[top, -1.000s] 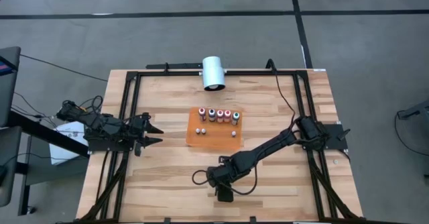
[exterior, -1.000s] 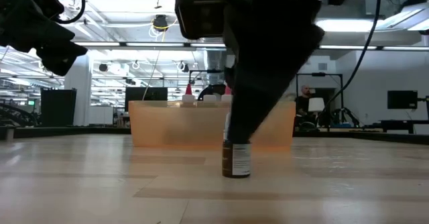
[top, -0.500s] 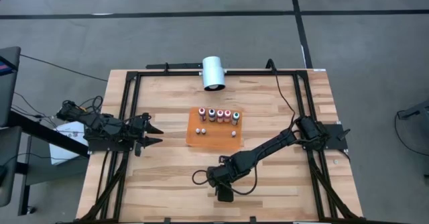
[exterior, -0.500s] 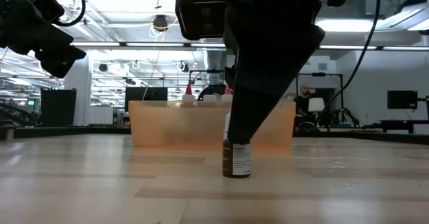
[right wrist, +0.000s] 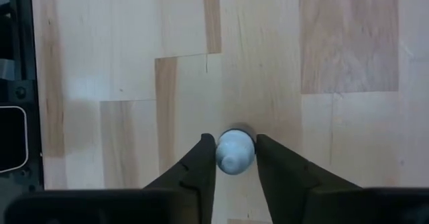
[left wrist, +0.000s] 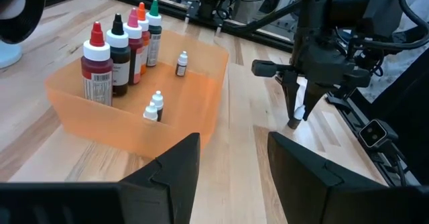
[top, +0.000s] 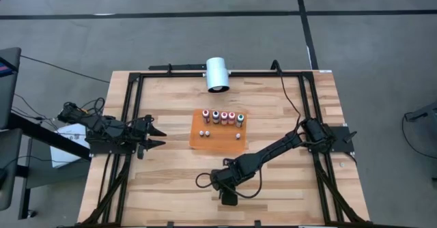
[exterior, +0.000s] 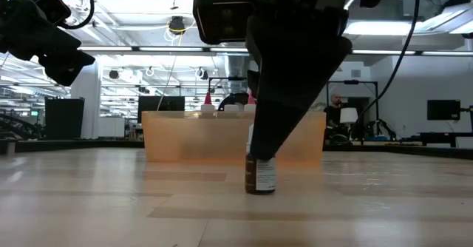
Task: Pick & Place food coloring
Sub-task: Put the small brown food coloring bottle into the orange bin
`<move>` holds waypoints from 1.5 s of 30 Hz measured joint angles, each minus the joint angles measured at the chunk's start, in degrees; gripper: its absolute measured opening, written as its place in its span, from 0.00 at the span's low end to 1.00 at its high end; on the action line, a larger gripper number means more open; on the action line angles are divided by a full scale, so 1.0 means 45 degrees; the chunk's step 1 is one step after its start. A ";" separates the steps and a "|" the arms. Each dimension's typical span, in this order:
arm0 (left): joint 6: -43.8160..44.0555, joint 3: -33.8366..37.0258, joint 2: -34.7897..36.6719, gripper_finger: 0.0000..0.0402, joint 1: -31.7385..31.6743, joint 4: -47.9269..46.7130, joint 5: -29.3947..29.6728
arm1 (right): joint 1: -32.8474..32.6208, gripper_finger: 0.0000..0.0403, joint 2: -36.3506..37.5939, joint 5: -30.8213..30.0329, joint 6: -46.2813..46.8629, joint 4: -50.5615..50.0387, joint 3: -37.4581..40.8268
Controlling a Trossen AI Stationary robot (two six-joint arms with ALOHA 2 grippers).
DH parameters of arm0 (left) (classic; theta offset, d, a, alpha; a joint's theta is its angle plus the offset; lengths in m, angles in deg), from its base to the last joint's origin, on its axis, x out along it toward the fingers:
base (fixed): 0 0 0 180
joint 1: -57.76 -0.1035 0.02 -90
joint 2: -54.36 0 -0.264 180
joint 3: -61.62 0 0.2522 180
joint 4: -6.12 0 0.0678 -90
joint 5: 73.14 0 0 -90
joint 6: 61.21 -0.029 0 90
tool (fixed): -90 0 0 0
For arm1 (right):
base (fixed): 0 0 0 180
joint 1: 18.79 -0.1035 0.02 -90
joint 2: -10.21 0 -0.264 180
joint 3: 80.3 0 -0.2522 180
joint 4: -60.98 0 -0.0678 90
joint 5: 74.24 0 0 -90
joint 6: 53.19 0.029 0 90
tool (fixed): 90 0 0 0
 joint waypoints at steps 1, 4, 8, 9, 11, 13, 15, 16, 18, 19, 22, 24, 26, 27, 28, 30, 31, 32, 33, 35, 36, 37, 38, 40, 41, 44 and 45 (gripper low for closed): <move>0.0000 0.0000 0.0000 0.42 0.0000 0.0000 0.0000 | 0.0003 0.22 0.0000 0.0010 0.0000 0.0000 0.0000; 0.0000 0.0000 -0.0001 0.42 0.0000 0.0001 0.0005 | 0.0003 0.19 0.0000 0.0019 0.0000 0.0006 0.0000; 0.0000 0.0000 -0.0001 0.42 0.0001 0.0001 0.0006 | 0.0084 0.18 0.0000 0.0060 0.0000 -0.0325 -0.0346; 0.0000 0.0000 0.0002 0.42 0.0004 0.0005 0.0010 | 0.0135 0.18 0.0000 0.0063 -0.0010 -0.0432 -0.0552; 0.0000 0.0000 -0.0002 0.42 0.0004 0.0001 0.0010 | 0.0265 0.18 0.0000 0.0097 -0.0098 -0.0833 -0.1024; 0.0000 0.0000 0.0000 0.42 0.0000 0.0005 0.0010 | 0.0459 0.18 0.0000 0.0059 -0.0349 -0.1575 -0.1566; 0.0000 0.0000 0.0002 0.42 0.0003 0.0005 0.0011 | 0.0663 0.18 0.0000 0.0033 -0.0712 -0.2183 -0.2210; 0.0000 0.0000 0.0001 0.42 0.0000 0.0005 0.0011 | 0.0783 0.18 0.0000 0.0031 -0.0868 -0.2416 -0.2503; 0.0000 0.0000 0.0002 0.42 0.0004 0.0005 0.0015 | 0.1053 0.18 0.0005 0.0008 -0.1142 -0.3083 -0.3092; 0.0000 0.0000 0.0002 0.42 0.0000 0.0005 0.0015 | 0.1197 0.18 0.0005 -0.0028 -0.1285 -0.3434 -0.3376; 0.0000 0.0000 -0.0002 0.42 0.0000 0.0005 0.0015 | 0.1667 0.18 0.0005 -0.0452 -0.1586 -0.4267 -0.4221; 0.0000 0.0000 -0.0001 0.42 0.0001 0.0005 0.0015 | 0.2007 0.18 0.0005 -0.0875 -0.1783 -0.5022 -0.4612; 0.0000 0.0000 0.0002 0.42 0.0000 0.0005 0.0015 | 0.2356 0.18 0.0005 -0.1189 -0.1893 -0.5578 -0.4915; 0.0000 0.0000 0.0000 0.42 0.0002 0.0005 0.0010 | 0.2526 0.18 0.0008 -0.1285 -0.1976 -0.5780 -0.4997; 0.0000 0.0000 0.0002 0.42 0.0000 0.0005 0.0000 | 0.2699 0.18 0.0015 -0.1327 -0.2034 -0.6026 -0.5036; 0.0003 0.0000 0.0001 0.42 0.0005 0.0001 -0.0015 | 0.3038 0.18 0.0013 -0.1334 -0.2108 -0.6528 -0.5037; 0.0033 0.0000 0.0002 0.42 0.0002 -0.0020 -0.0022 | 0.3190 0.18 0.0010 -0.1334 -0.2131 -0.6721 -0.5037; 0.0080 0.0000 -0.0002 0.42 0.0000 -0.0067 -0.0043 | 0.3345 0.18 0.0010 -0.1334 -0.2204 -0.6892 -0.5037; 0.0106 0.0000 0.0001 0.42 0.0002 -0.0125 -0.0059 | 0.3494 0.18 0.0010 -0.1329 -0.2359 -0.7041 -0.5037; 0.0196 0.0000 0.0002 0.42 0.0000 -0.0242 -0.0073 | 0.3759 0.18 0.0010 -0.1334 -0.2636 -0.7112 -0.4997; 0.0199 0.0000 0.0002 0.42 0.0001 -0.0291 -0.0081 | 0.3883 0.18 0.0010 -0.1329 -0.2741 -0.7061 -0.4957; 0.0204 0.0000 0.0002 0.42 0.0000 -0.0317 -0.0103 | 0.4003 0.19 0.0010 -0.1334 -0.2781 -0.7040 -0.4925; 0.0204 0.0000 -0.0002 0.42 0.0005 -0.0321 -0.0107 | 0.4121 0.19 0.0010 -0.1329 -0.2793 -0.7064 -0.4888; 0.0209 0.0000 0.0002 0.42 0.0004 -0.0321 -0.0112 | 0.4342 0.19 0.0010 -0.1326 -0.2841 -0.7184 -0.4874; 0.0209 0.0000 0.0002 0.42 0.0005 -0.0321 -0.0112 | 0.4423 0.19 0.0010 -0.1324 -0.2961 -0.7189 -0.4877; 0.0216 0.0000 0.0002 0.42 0.0000 -0.0321 -0.0135 | 0.4588 0.19 0.0010 -0.1334 -0.3307 -0.7149 -0.4877; 0.0220 0.0000 0.0001 0.42 0.0001 -0.0321 -0.0195 | 0.4628 0.19 0.0010 -0.1344 -0.3392 -0.7129 -0.4877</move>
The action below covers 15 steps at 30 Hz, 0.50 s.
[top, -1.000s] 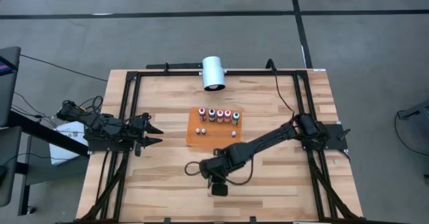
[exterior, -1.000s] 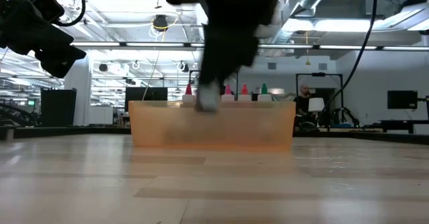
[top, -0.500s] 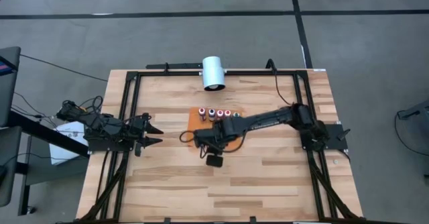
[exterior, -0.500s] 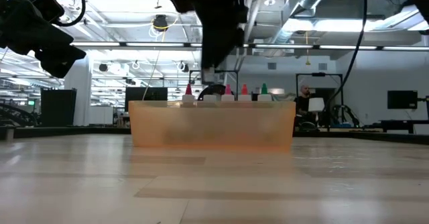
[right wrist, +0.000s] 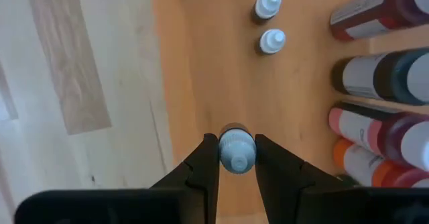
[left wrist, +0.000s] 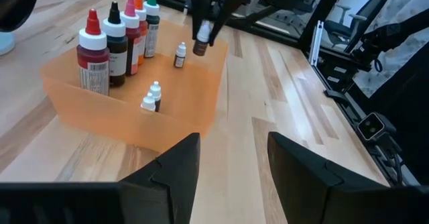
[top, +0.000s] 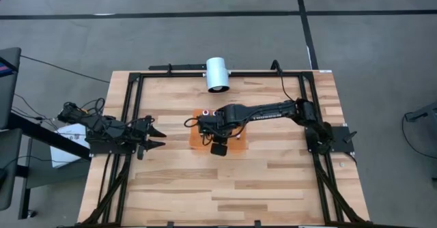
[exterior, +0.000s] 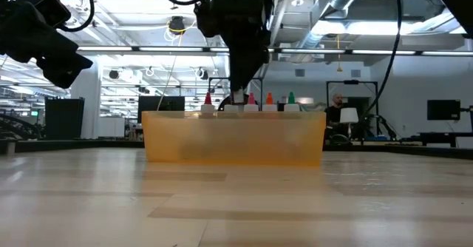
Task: Pick & Place food coloring
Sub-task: Put the small brown food coloring bottle into the orange bin
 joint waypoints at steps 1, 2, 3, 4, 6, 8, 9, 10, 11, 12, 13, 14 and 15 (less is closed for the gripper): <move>0.0008 0.0000 0.0001 0.42 -0.0001 -0.0005 -0.0019 | 0.0038 0.19 0.0000 -0.0038 -0.0061 0.0057 0.0005; 0.0013 0.0000 -0.0003 0.42 0.0003 -0.0004 -0.0019 | 0.0042 0.19 0.0000 -0.0140 -0.0083 0.0134 0.0000; 0.0014 0.0000 0.0001 0.42 -0.0001 -0.0005 -0.0019 | 0.0052 0.19 0.0000 -0.0254 -0.0163 0.0200 0.0001; 0.0025 0.0000 -0.0001 0.42 0.0001 -0.0005 -0.0019 | 0.0095 0.19 0.0000 -0.0325 -0.0291 0.0261 0.0005; 0.0094 0.0000 0.0001 0.42 -0.0001 -0.0005 -0.0019 | 0.0167 0.19 0.0002 -0.0329 -0.0396 0.0636 0.0117; 0.0158 0.0000 0.0000 0.42 0.0002 -0.0012 -0.0019 | 0.0218 0.19 0.0009 -0.0320 -0.0406 0.1219 0.0521; 0.0208 0.0000 0.0001 0.42 0.0000 -0.0043 -0.0019 | 0.0247 0.19 0.0002 -0.0320 -0.0407 0.1335 0.0731; 0.0262 0.0000 -0.0003 0.42 -0.0001 -0.0085 -0.0018 | 0.0300 0.19 -0.0005 -0.0320 -0.0406 0.1428 0.0921; 0.0293 0.0000 0.0001 0.42 0.0000 -0.0111 -0.0019 | 0.0328 0.19 -0.0005 -0.0315 -0.0406 0.1511 0.1073; 0.0309 0.0000 0.0001 0.42 -0.0001 -0.0141 -0.0019 | 0.0365 0.19 -0.0005 -0.0316 -0.0410 0.1536 0.1216; 0.0309 0.0000 0.0001 0.42 0.0003 -0.0180 -0.0019 | 0.0381 0.19 -0.0005 -0.0315 -0.0489 0.1527 0.1340; 0.0309 0.0000 -0.0001 0.42 0.0001 -0.0189 -0.0019 | 0.0398 0.19 -0.0005 -0.0315 -0.0594 0.1555 0.1494; 0.0317 0.0000 -0.0002 0.42 -0.0001 -0.0189 -0.0015 | 0.0426 0.19 -0.0005 -0.0320 -0.0671 0.1661 0.1681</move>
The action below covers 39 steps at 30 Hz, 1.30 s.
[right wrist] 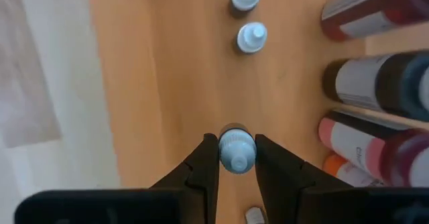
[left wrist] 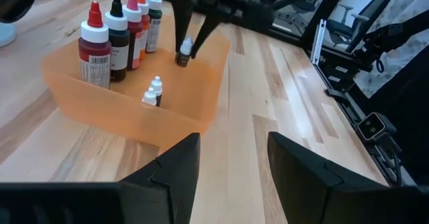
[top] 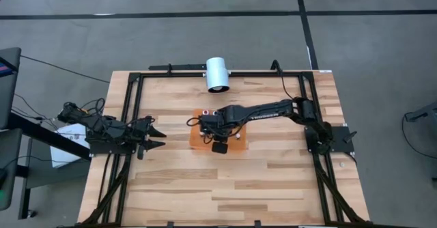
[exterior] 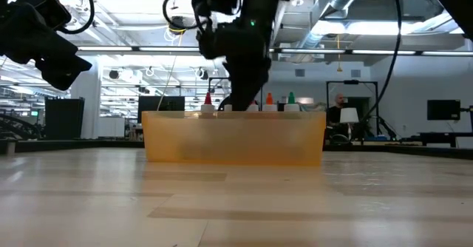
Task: Pick & Place food coloring
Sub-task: Put the small brown food coloring bottle into the orange bin
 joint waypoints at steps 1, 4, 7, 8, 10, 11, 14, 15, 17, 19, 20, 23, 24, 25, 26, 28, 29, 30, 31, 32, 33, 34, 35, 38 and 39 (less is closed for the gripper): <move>0.0037 0.0000 -0.0001 0.42 0.0002 0.0000 0.0023 | 0.0036 0.19 0.0000 0.0007 -0.0042 0.0234 0.0231; 0.0134 0.0000 0.0003 0.42 0.0000 0.0000 0.0090 | 0.0117 0.19 0.0045 0.0030 0.0012 0.0838 0.0886; 0.0181 0.0000 0.0004 0.42 0.0000 0.0000 0.0108 | 0.0191 0.20 0.0165 0.0038 -0.0031 0.1769 0.1431; 0.0236 0.0000 0.0002 0.42 0.0000 0.0000 0.0112 | 0.0224 0.19 0.0165 -0.0006 -0.0051 0.1739 0.1527; 0.0310 0.0000 0.0001 0.42 0.0000 0.0000 0.0118 | 0.0337 0.20 0.0151 0.0041 -0.0143 0.1749 0.1602; 0.0326 0.0000 -0.0001 0.42 0.0003 0.0000 0.0123 | 0.0396 0.20 0.0152 0.0042 -0.0244 0.1963 0.1674; 0.0451 0.0000 -0.0001 0.42 0.0004 0.0000 0.0161 | 0.0624 0.20 0.0161 0.0044 -0.0289 0.2516 0.2127; 0.0491 0.0000 -0.0001 0.42 0.0000 0.0000 0.0162 | 0.0699 0.20 0.0156 0.0046 -0.0293 0.2632 0.2291; 0.0591 0.0000 0.0000 0.42 0.0000 0.0000 0.0162 | 0.0804 0.20 0.0159 0.0015 -0.0309 0.2798 0.2389; 0.0617 0.0000 0.0004 0.42 0.0000 -0.0005 0.0166 | 0.0853 0.20 0.0165 -0.0011 -0.0431 0.2831 0.2438; 0.0622 0.0000 0.0004 0.42 0.0000 -0.0005 0.0166 | 0.0854 0.20 0.0165 -0.0023 -0.0454 0.2884 0.2443; 0.0659 0.0000 0.0004 0.42 0.0005 -0.0005 0.0166 | 0.0849 0.20 0.0160 0.0025 -0.0512 0.3249 0.2452; 0.0663 0.0000 -0.0001 0.42 0.0001 -0.0005 0.0166 | 0.0840 0.20 0.0160 0.0053 -0.0507 0.3329 0.2457; 0.0681 0.0000 0.0004 0.42 0.0001 -0.0005 0.0166 | 0.0840 0.20 0.0160 0.0066 -0.0507 0.3386 0.2457; 0.0691 0.0000 0.0002 0.42 0.0003 -0.0005 0.0166 | 0.0840 0.20 0.0160 0.0089 -0.0507 0.3386 0.2457; 0.0704 0.0000 0.0001 0.42 0.0000 -0.0005 0.0157 | 0.0796 0.20 0.0160 0.0169 -0.0465 0.3384 0.2457; 0.0707 0.0000 0.0000 0.42 0.0000 -0.0005 0.0157 | 0.0761 0.20 0.0160 0.0235 -0.0409 0.3386 0.2457; 0.0707 0.0000 0.0003 0.42 0.0000 -0.0005 0.0157 | 0.0726 0.20 0.0160 0.0283 -0.0402 0.3389 0.2457; 0.0707 0.0000 -0.0001 0.42 0.0000 -0.0005 0.0157 | 0.0667 0.20 0.0160 0.0281 -0.0380 0.3389 0.2457; 0.0707 0.0000 -0.0001 0.42 0.0000 -0.0005 0.0157 | 0.0595 0.20 0.0160 0.0261 -0.0330 0.3389 0.2457; 0.0707 0.0000 0.0004 0.42 0.0000 -0.0005 0.0157 | 0.0533 0.20 0.0160 0.0218 -0.0268 0.3389 0.2457; 0.0702 0.0000 0.0000 0.42 0.0003 -0.0005 0.0157 | 0.0481 0.20 0.0160 0.0152 -0.0155 0.3389 0.2457; 0.0702 0.0000 0.0002 0.42 0.0001 -0.0005 0.0154 | 0.0407 0.20 0.0160 0.0060 -0.0052 0.3379 0.2457; 0.0701 0.0000 0.0004 0.42 0.0004 -0.0005 0.0152 | 0.0181 0.20 0.0160 -0.0042 0.0069 0.3378 0.2457; 0.0697 0.0000 -0.0001 0.42 0.0005 -0.0005 0.0152 | 0.0108 0.20 0.0155 -0.0172 0.0084 0.3360 0.2457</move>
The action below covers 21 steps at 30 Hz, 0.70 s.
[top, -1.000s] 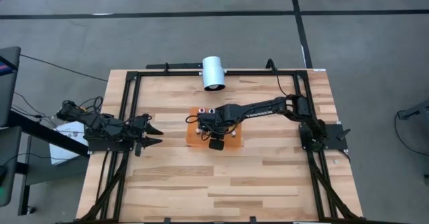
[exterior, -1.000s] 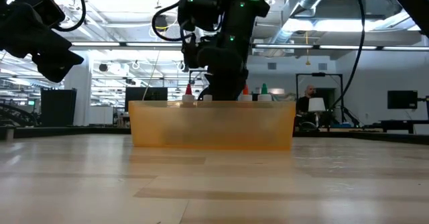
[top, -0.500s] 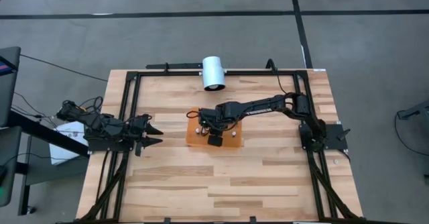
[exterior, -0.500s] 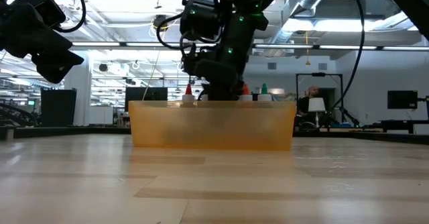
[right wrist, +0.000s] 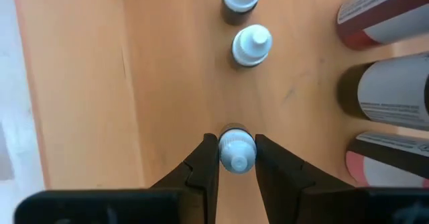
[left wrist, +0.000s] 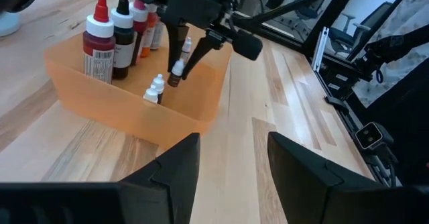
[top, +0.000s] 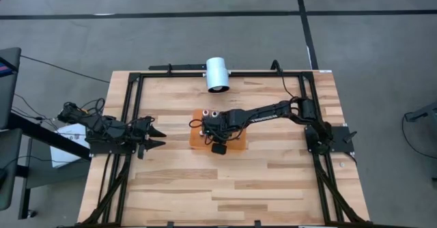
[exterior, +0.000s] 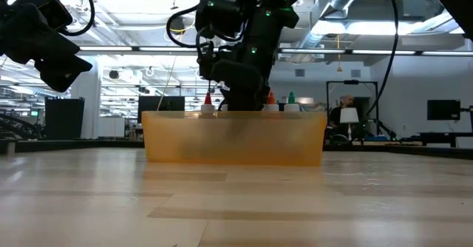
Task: Pick & Place food coloring
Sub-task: Put the small brown food coloring bottle into the orange bin
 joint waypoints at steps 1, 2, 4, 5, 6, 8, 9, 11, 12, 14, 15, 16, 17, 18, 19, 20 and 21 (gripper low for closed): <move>0.0000 0.0000 0.0005 0.42 0.0000 0.0000 0.0000 | -0.0068 0.20 -0.0005 -0.0159 0.0001 -0.0028 0.0000; 0.0000 0.0000 0.0004 0.42 -0.0004 0.0000 -0.0004 | -0.0120 0.20 -0.0005 -0.0289 0.0006 -0.0055 0.0000; -0.0005 0.0000 0.0005 0.42 -0.0001 0.0000 -0.0005 | -0.0177 0.20 -0.0005 -0.0415 0.0006 -0.0102 0.0000; -0.0005 -0.0001 0.0002 0.42 -0.0005 0.0000 -0.0005 | -0.0196 0.20 -0.0005 -0.0425 0.0006 -0.0130 0.0000; -0.0010 0.0000 0.0005 0.42 0.0000 0.0000 -0.0005 | -0.0183 0.20 -0.0005 -0.0440 0.0006 -0.0172 0.0000; -0.0010 0.0000 0.0003 0.42 -0.0001 0.0000 -0.0010 | -0.0107 0.20 -0.0005 -0.0445 0.0009 -0.0206 0.0000; -0.0011 0.0000 0.0000 0.42 -0.0005 0.0000 -0.0010 | -0.0062 0.20 -0.0005 -0.0458 0.0032 -0.0211 0.0000; -0.0015 0.0000 0.0004 0.42 0.0000 0.0000 -0.0015 | 0.0040 0.20 -0.0005 -0.0454 0.0073 -0.0224 0.0000; -0.0015 0.0000 0.0002 0.42 0.0000 0.0000 -0.0015 | 0.0085 0.20 -0.0005 -0.0448 0.0072 -0.0237 0.0000; -0.0010 -0.0001 0.0004 0.42 -0.0004 0.0000 -0.0032 | 0.0132 0.20 -0.0005 -0.0445 0.0061 -0.0293 0.0000; -0.0011 -0.0003 0.0005 0.42 -0.0005 0.0000 -0.0039 | 0.0139 0.20 -0.0005 -0.0441 0.0015 -0.0319 0.0000; -0.0012 -0.0002 0.0002 0.42 -0.0002 0.0000 -0.0039 | 0.0139 0.20 -0.0005 -0.0440 -0.0004 -0.0333 0.0000; -0.0012 -0.0002 0.0002 0.42 0.0000 0.0000 -0.0039 | 0.0139 0.20 -0.0010 -0.0437 -0.0035 -0.0347 0.0000; -0.0010 0.0000 0.0005 0.42 0.0000 0.0000 -0.0039 | 0.0139 0.20 -0.0010 -0.0435 -0.0079 -0.0358 0.0000; -0.0010 -0.0001 0.0000 0.42 -0.0004 0.0000 -0.0039 | 0.0139 0.20 -0.0010 -0.0428 -0.0115 -0.0365 0.0000; -0.0010 -0.0005 0.0005 0.42 0.0000 0.0000 -0.0039 | 0.0139 0.20 -0.0010 -0.0415 -0.0131 -0.0370 0.0000; -0.0010 -0.0001 0.0000 0.42 0.0000 0.0000 -0.0039 | 0.0139 0.20 -0.0010 -0.0415 -0.0135 -0.0397 0.0000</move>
